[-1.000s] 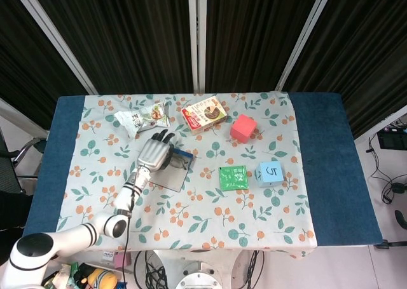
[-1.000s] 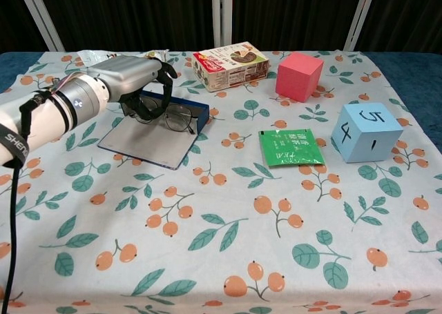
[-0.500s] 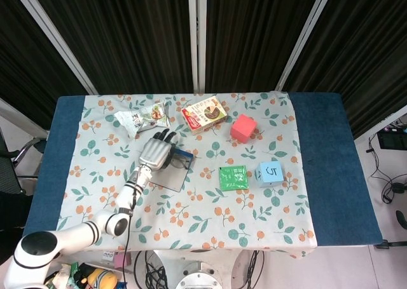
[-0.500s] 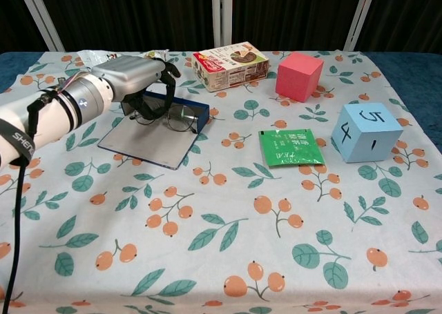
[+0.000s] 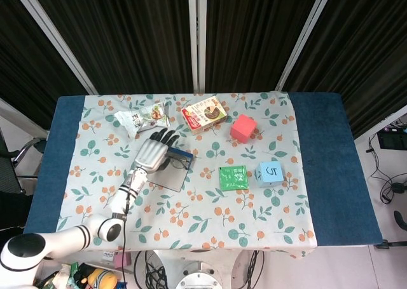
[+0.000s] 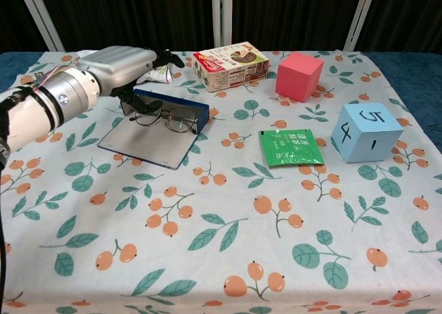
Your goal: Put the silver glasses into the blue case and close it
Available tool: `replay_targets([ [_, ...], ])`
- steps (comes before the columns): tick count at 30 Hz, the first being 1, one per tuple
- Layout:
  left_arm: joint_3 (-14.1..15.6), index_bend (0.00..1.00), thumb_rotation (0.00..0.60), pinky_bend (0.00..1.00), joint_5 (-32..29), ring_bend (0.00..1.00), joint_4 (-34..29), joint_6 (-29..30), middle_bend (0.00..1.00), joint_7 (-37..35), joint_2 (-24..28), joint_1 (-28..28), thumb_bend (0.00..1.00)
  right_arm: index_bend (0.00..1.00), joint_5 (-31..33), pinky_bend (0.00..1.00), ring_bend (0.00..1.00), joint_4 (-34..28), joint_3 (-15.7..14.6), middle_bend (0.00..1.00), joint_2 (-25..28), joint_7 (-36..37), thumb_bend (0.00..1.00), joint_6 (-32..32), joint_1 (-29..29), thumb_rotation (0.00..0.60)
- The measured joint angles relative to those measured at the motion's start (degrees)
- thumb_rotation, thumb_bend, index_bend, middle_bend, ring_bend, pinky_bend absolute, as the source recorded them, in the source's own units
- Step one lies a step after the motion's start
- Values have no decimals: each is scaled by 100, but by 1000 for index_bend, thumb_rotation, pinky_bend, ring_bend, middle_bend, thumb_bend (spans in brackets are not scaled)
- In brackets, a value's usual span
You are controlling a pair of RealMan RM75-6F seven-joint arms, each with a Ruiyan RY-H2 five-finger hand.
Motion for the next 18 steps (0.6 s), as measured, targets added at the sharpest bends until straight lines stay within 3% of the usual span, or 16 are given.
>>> replay_targets([
  [10,793,229,600,183,375,53,-1356,317,66,-16,1024,684,286,0,-30,0,0,-22,-12,0,-58,-118,189,6,26,600],
  [18,896,243,600,183,530,53,-1311,-40,52,-86,1146,591,286,0,-35,0,0,-120,0,0,-50,-232,195,73,16,600],
])
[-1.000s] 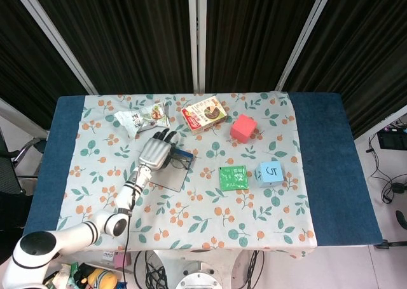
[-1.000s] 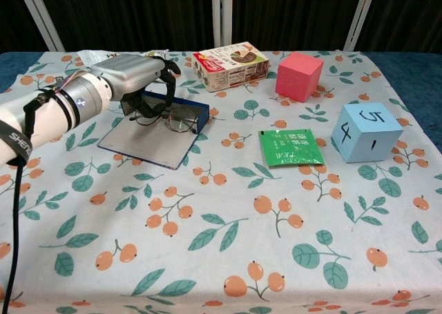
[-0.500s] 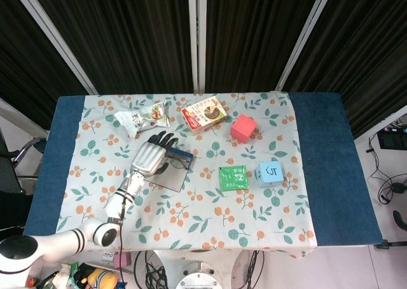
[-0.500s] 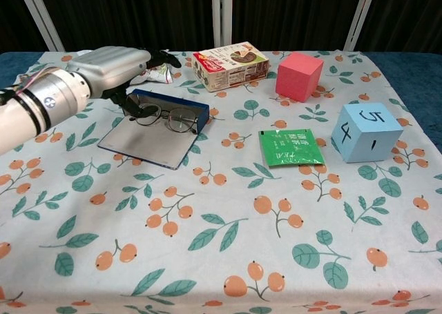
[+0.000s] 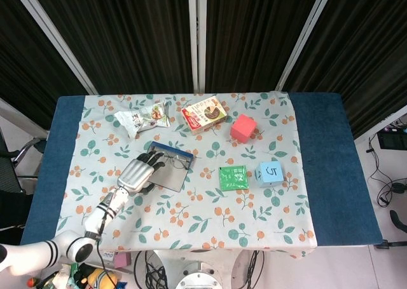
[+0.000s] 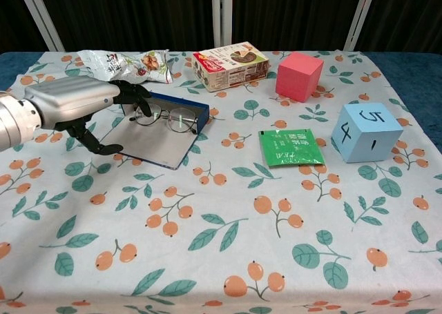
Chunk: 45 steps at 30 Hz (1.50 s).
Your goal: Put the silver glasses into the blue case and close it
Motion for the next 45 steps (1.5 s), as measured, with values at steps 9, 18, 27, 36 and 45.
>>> replay_targets([
  [9,29,239,600,182,63,52,407,-360,36,198,-210,-219,222,0,50,0,0,-24,23,0,28,-33,196,-10,2,600],
  [18,20,236,600,183,102,52,747,-504,35,292,-420,-353,222,0,63,0,0,1,18,0,13,-31,196,-78,31,600],
  [27,-40,273,600,183,158,52,1046,-314,36,-63,-692,-298,235,0,78,0,0,28,4,0,18,3,196,-130,36,600],
  [36,-278,308,600,183,172,53,1718,317,59,-363,-1243,-110,383,0,51,0,0,39,-13,0,22,45,195,-142,42,600],
  [45,-562,343,600,183,121,53,2253,520,73,-599,-1733,-154,425,0,60,0,0,18,-23,0,31,43,195,-148,33,600],
])
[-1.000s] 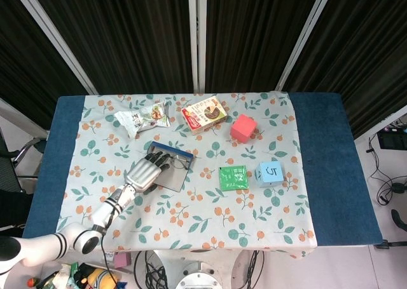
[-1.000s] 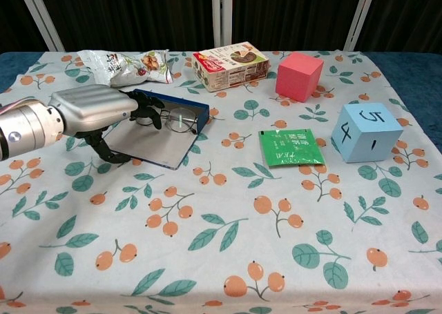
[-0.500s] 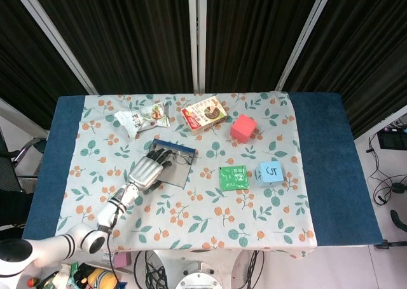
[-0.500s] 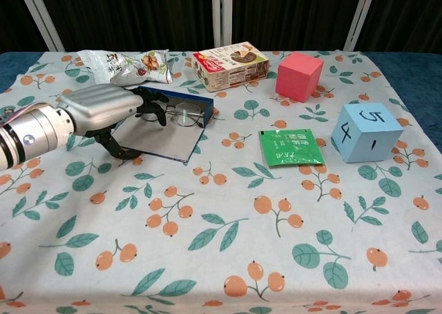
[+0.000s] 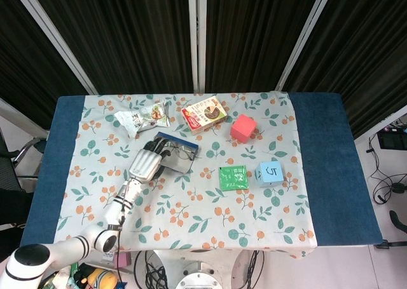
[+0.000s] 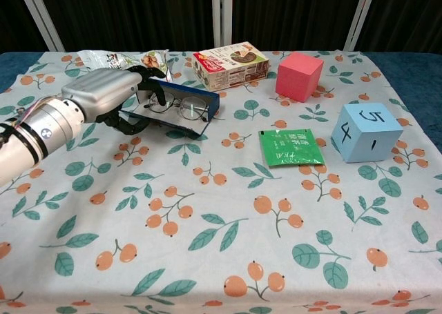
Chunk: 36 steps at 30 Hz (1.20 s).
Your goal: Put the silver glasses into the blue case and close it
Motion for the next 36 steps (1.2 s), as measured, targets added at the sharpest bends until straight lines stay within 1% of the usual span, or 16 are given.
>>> replay_targets([
  [4,-30,378,600,184,5,53,174,-107,73,-41,-121,-95,427,0,21,0,0,-15,6,0,13,-10,196,17,-14,600],
  [6,-38,428,600,184,22,53,255,-121,73,-61,-176,-126,427,0,39,0,0,-17,10,0,17,-7,196,24,-25,600],
  [10,-37,565,600,184,73,53,415,-95,73,-129,-263,-150,427,0,71,0,0,-2,17,0,19,14,196,13,-35,600],
  [12,-4,611,600,184,102,53,455,-68,74,-164,-269,-122,427,0,72,0,0,8,13,0,13,29,196,-6,-32,600],
  [17,80,669,600,184,173,53,359,112,80,-221,-170,24,427,0,48,0,0,21,5,0,1,51,196,-9,-27,600],
  [20,156,689,600,183,239,53,132,341,89,-215,-20,185,426,0,39,0,0,30,4,0,-3,58,196,-7,-26,600],
  [24,350,707,600,184,371,53,-386,725,93,-128,326,506,427,0,21,0,0,43,-7,0,-19,62,195,-34,-11,600],
  [30,860,718,600,184,640,53,-1388,1278,93,92,1215,1138,427,0,-38,0,0,52,-33,0,-37,31,196,-60,18,600],
  [33,1013,716,600,184,732,53,-1794,1369,93,234,1606,1296,427,0,-57,0,0,51,-44,0,-46,9,196,-72,31,600],
  [36,1051,711,600,184,767,53,-2083,1229,93,380,1865,1276,427,0,-70,0,0,48,-59,0,-59,-25,196,-109,53,600],
])
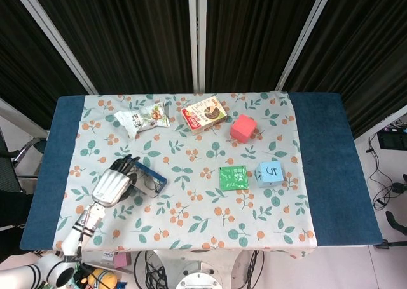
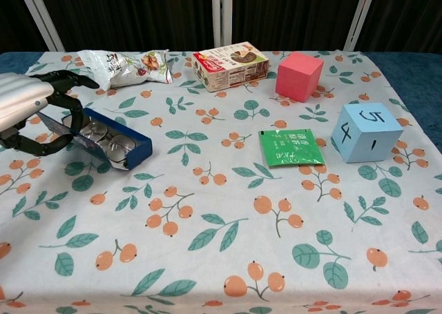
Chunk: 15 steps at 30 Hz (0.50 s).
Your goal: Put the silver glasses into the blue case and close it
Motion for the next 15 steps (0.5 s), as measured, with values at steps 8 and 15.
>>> replay_targets([
  [8,-436,722,600,181,-326,52,-245,-854,85,670,16,-520,427,0,50,0,0,3,13,0,-27,-37,196,-86,49,600],
  [15,-839,703,600,181,-788,52,113,-1450,83,1143,-240,-991,427,0,174,0,0,71,48,0,-14,-12,196,-211,88,600],
])
